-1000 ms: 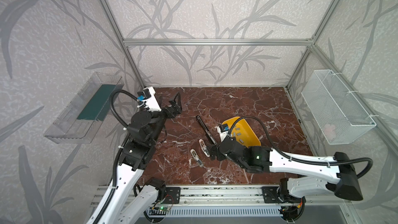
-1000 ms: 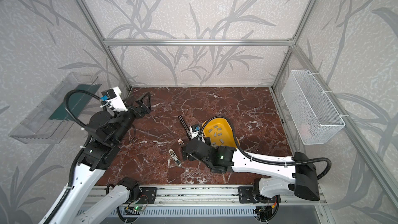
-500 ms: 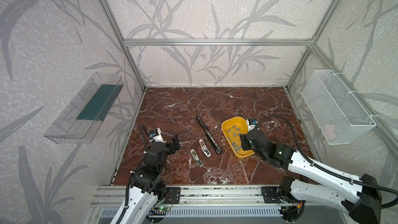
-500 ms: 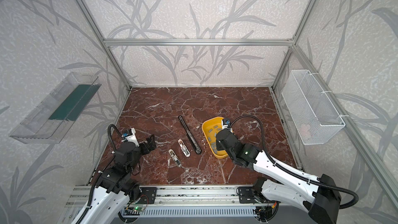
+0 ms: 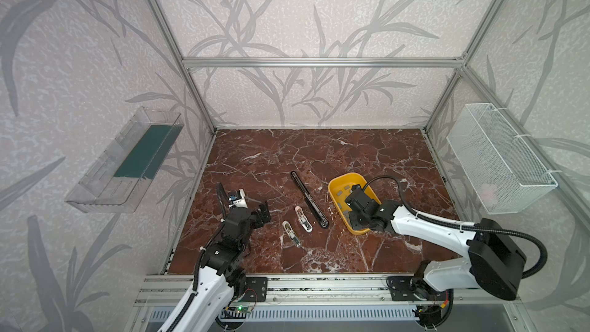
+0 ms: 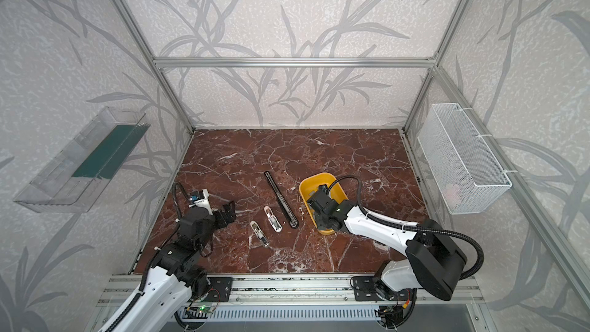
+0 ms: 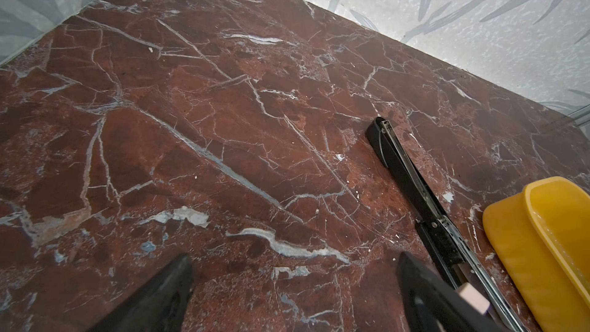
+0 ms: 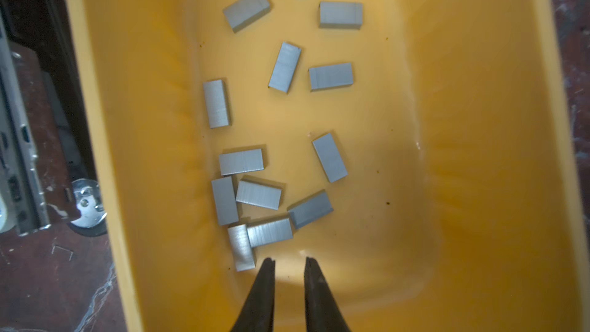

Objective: Load the staples into the stapler
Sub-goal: 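Move the right gripper over the yellow tray of grey staple strips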

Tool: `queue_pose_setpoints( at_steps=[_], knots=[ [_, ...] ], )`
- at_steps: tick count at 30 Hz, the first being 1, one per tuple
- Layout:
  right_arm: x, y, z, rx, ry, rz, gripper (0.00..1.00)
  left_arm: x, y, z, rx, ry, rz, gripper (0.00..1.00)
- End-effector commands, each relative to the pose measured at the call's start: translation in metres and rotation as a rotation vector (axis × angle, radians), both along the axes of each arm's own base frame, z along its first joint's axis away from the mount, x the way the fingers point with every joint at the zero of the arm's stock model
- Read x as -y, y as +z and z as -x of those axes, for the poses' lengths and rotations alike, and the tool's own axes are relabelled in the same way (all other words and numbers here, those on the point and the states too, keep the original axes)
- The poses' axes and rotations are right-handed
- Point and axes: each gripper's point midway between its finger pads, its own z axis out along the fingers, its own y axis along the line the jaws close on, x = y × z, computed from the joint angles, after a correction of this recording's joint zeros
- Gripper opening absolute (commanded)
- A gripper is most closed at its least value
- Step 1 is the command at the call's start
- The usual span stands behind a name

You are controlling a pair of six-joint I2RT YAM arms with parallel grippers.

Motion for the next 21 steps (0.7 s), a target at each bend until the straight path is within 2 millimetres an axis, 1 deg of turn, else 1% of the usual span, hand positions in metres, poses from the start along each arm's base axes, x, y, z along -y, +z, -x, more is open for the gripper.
queue_pose_setpoints(
  at_steps=[1, 3, 6, 9, 13, 17, 18, 21],
  knots=[
    [0.001, -0.001, 0.009, -0.053, 0.015, 0.009, 0.19, 0.002, 0.000, 0.000, 0.020, -0.003, 0.025, 0.99],
    [0.002, -0.002, 0.014, -0.056, 0.015, -0.004, 0.19, 0.001, 0.001, 0.001, 0.027, -0.002, 0.032, 0.99],
    [-0.003, -0.003, 0.024, -0.072, 0.043, -0.038, 0.20, 0.002, 0.004, 0.002, 0.042, -0.008, 0.037, 0.99],
    [-0.012, -0.002, 0.036, -0.087, 0.079, -0.040, 0.21, 0.002, 0.004, 0.002, 0.039, -0.007, 0.036, 0.99],
    [-0.024, -0.007, 0.052, -0.125, 0.115, -0.062, 0.22, 0.003, 0.003, 0.002, 0.038, -0.013, 0.039, 0.99],
    [-0.033, -0.006, 0.060, -0.123, 0.153, -0.070, 0.25, 0.004, 0.005, 0.003, 0.044, -0.019, 0.042, 0.99],
    [-0.036, -0.005, 0.061, -0.121, 0.133, -0.085, 0.26, 0.004, 0.005, 0.003, 0.045, -0.020, 0.043, 0.99],
    [-0.043, -0.003, 0.065, -0.118, 0.151, -0.105, 0.29, 0.004, 0.006, 0.004, 0.051, -0.023, 0.046, 0.99]
  ],
)
